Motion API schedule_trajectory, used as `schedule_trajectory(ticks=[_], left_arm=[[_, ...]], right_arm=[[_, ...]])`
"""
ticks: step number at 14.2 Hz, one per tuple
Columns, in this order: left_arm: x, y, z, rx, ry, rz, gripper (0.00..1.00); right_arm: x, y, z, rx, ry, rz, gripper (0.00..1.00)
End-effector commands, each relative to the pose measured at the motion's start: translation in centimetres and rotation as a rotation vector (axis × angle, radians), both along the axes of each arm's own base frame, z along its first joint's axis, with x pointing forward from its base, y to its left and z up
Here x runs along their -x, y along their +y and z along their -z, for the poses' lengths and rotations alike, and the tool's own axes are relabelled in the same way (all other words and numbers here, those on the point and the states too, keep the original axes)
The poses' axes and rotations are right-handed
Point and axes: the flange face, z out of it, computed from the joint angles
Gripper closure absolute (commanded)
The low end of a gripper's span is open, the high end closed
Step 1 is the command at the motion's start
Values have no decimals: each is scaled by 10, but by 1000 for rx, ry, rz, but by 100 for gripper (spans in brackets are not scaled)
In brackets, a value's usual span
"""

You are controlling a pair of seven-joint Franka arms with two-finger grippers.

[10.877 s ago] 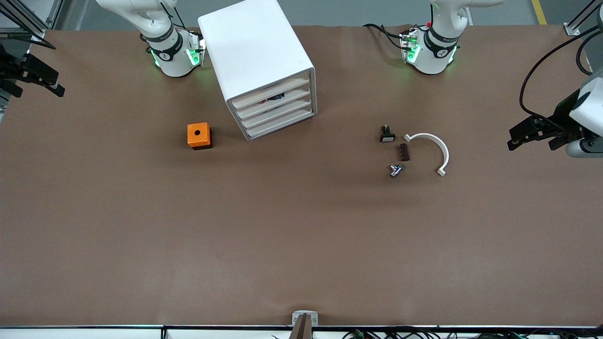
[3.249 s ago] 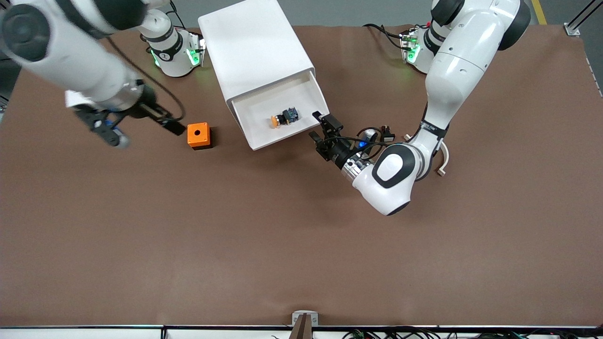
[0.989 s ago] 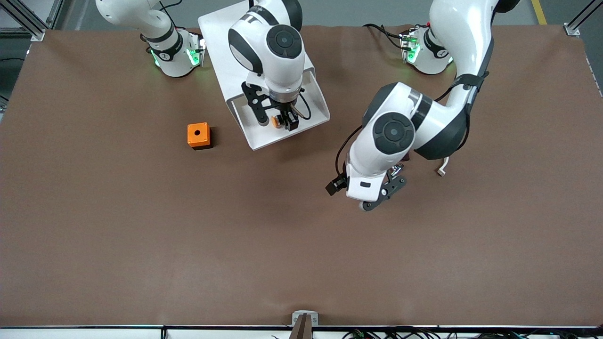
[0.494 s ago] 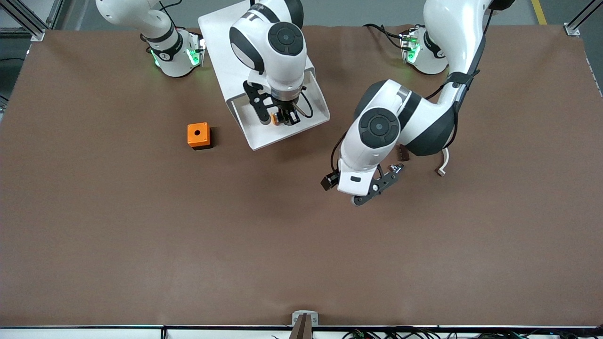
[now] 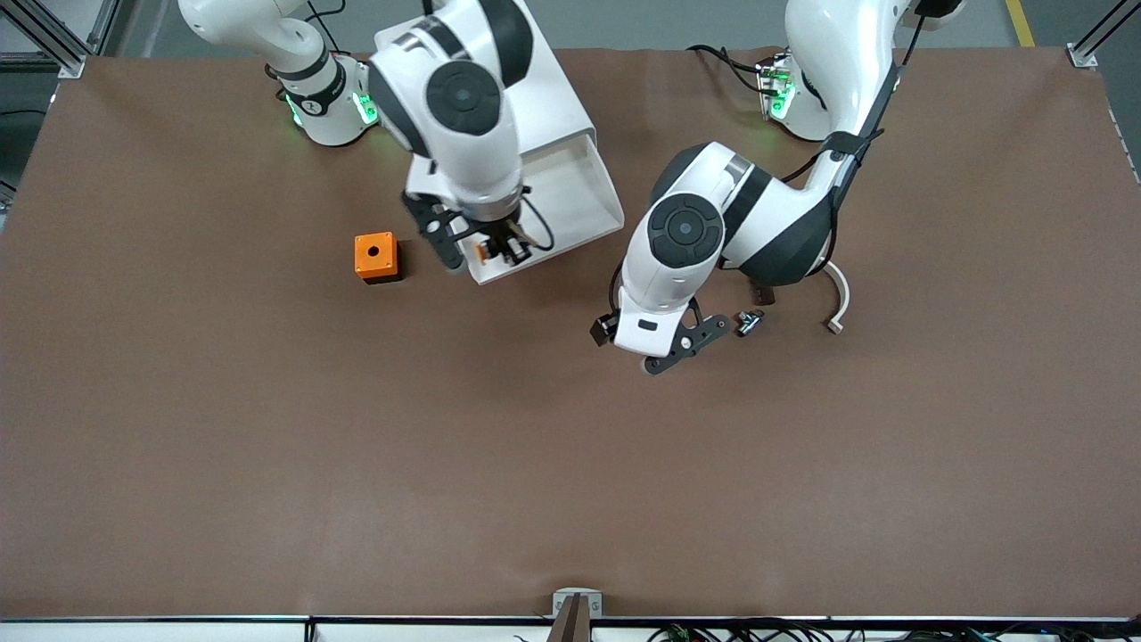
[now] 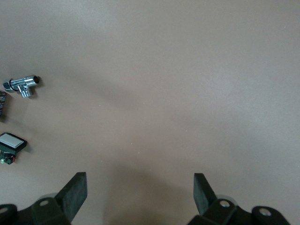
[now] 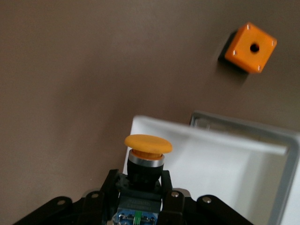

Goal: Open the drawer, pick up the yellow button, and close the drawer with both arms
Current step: 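Lift the button with the right gripper while the left gripper nears the drawer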

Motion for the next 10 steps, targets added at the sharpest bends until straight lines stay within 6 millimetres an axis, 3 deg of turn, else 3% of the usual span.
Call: schedule_trajectory(ticks=[1,5,7,10], left_arm=[[9,1,-7,-8,-12,10,0],[27,-20,-5,0,2,52,0],[42,-38,-1,6,14,84,0],[66,-64,3,6,23,134,0]], right_arm=[[-38,-64,-23,-48,27,-157,100],[-90,-182,2,-79,64,-365,100],[-111,-248,26,-105,48,-477,100],[-135,-327,64,-123,-10,-619,100]])
